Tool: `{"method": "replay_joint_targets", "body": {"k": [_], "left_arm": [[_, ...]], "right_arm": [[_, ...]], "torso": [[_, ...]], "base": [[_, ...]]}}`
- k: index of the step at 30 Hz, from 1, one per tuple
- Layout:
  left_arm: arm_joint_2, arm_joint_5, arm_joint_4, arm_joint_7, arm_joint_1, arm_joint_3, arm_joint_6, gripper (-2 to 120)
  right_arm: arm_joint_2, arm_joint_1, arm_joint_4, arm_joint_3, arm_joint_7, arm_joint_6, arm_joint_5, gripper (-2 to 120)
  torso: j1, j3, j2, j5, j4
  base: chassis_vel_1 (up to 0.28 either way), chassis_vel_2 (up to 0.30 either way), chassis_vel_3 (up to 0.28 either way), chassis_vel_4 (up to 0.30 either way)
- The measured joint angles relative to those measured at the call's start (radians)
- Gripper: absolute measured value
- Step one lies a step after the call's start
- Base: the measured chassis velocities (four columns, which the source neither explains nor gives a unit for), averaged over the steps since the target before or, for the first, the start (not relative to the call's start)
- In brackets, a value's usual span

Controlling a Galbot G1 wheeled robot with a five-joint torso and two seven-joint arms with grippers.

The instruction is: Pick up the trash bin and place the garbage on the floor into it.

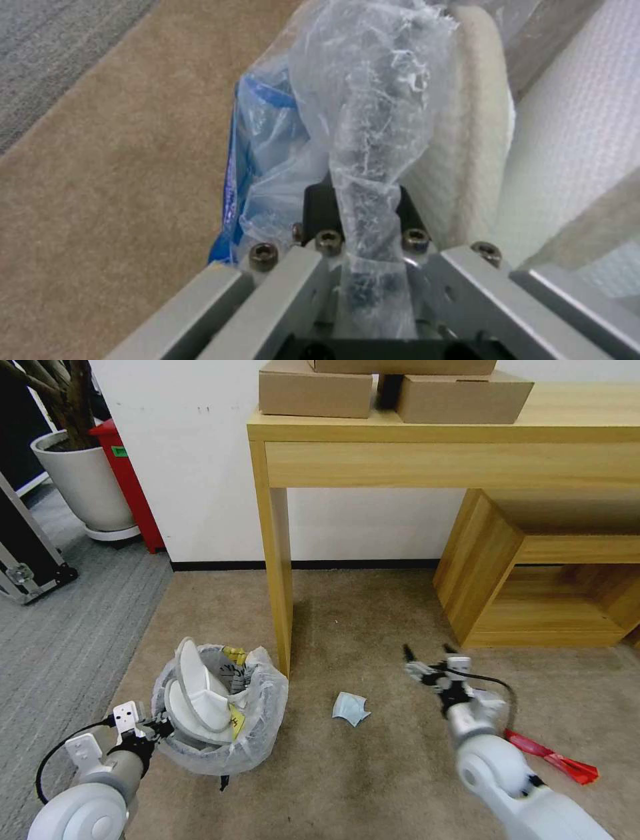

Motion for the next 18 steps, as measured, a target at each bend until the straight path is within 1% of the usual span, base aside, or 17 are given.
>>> {"method": "replay_joint_targets", "body": {"k": [3, 4, 5, 7, 8, 9, 10, 11, 14, 15, 18], "left_arm": [[-0.008, 0.004, 0.0, 0.0, 0.002, -0.006, -0.001, 0], [-0.012, 0.006, -0.001, 0.0, 0.003, -0.009, -0.001, 0], [-0.012, 0.006, -0.001, 0.0, 0.003, -0.009, -0.001, 0], [-0.018, 0.01, 0.0, -0.001, 0.003, -0.013, -0.002, 0], [-0.018, 0.01, 0.0, -0.001, 0.003, -0.013, -0.002, 0], [-0.021, 0.011, 0.002, -0.001, 0.003, -0.016, -0.003, 0], [-0.024, 0.012, 0.004, -0.001, 0.003, -0.018, -0.004, 0], [-0.024, 0.012, 0.004, -0.001, 0.003, -0.018, -0.004, 0], [-0.028, 0.012, 0.01, -0.001, 0.0, -0.021, -0.009, 0], [-0.028, 0.012, 0.01, -0.001, 0.0, -0.021, -0.009, 0], [-0.028, 0.012, 0.012, -0.002, -0.001, -0.022, -0.013, 0]], "right_arm": [[-0.004, 0.116, -0.049, -0.136, 0.076, -0.092, 0.125, 100], [-0.001, 0.179, -0.075, -0.201, 0.116, -0.152, 0.189, 100], [-0.001, 0.179, -0.075, -0.201, 0.116, -0.152, 0.189, 100], [0.017, 0.277, -0.12, -0.283, 0.179, -0.251, 0.285, 100], [0.017, 0.277, -0.12, -0.283, 0.179, -0.251, 0.285, 100], [0.029, 0.326, -0.156, -0.324, 0.194, -0.291, 0.318, 100], [0.039, 0.36, -0.19, -0.357, 0.2, -0.31, 0.323, 100], [0.039, 0.36, -0.19, -0.357, 0.2, -0.31, 0.323, 100], [0.064, 0.416, -0.287, -0.424, 0.188, -0.358, 0.319, 100], [0.064, 0.416, -0.287, -0.424, 0.188, -0.358, 0.319, 100], [0.074, 0.433, -0.345, -0.467, 0.155, -0.375, 0.295, 100]], "torso": [[0.0, 0.0, 0.0, 0.0, -0.0001], [0.0, 0.0, 0.0, 0.0003, -0.0002], [0.0, 0.0, 0.0, 0.0003, -0.0002], [0.0, 0.0, 0.0, -0.0001, 0.0], [0.0, 0.0, 0.0, -0.0001, 0.0], [0.0, 0.0, 0.0, 0.0, 0.0], [0.0, 0.0, 0.0, -0.0002, 0.0], [0.0, 0.0, 0.0, -0.0002, 0.0], [0.0, 0.0, 0.0, 0.0, 0.0], [0.0, 0.0, 0.0, 0.0, 0.0], [0.0, 0.0, 0.0, 0.0001, -0.0001]], "base": [[0.0, 0.0, 0.0, 0.0], [0.0, 0.0, 0.0, 0.0], [0.0, 0.0, 0.0, 0.0], [0.0, 0.0, 0.0, 0.0], [0.0, 0.0, 0.0, 0.0], [0.0, 0.0, 0.0, 0.0], [0.0, 0.0, 0.0, 0.0], [0.0, 0.0, 0.0, 0.0], [0.0, 0.0, 0.0, 0.0], [0.0, 0.0, 0.0, 0.0], [0.0, 0.0, 0.0, 0.0]]}}
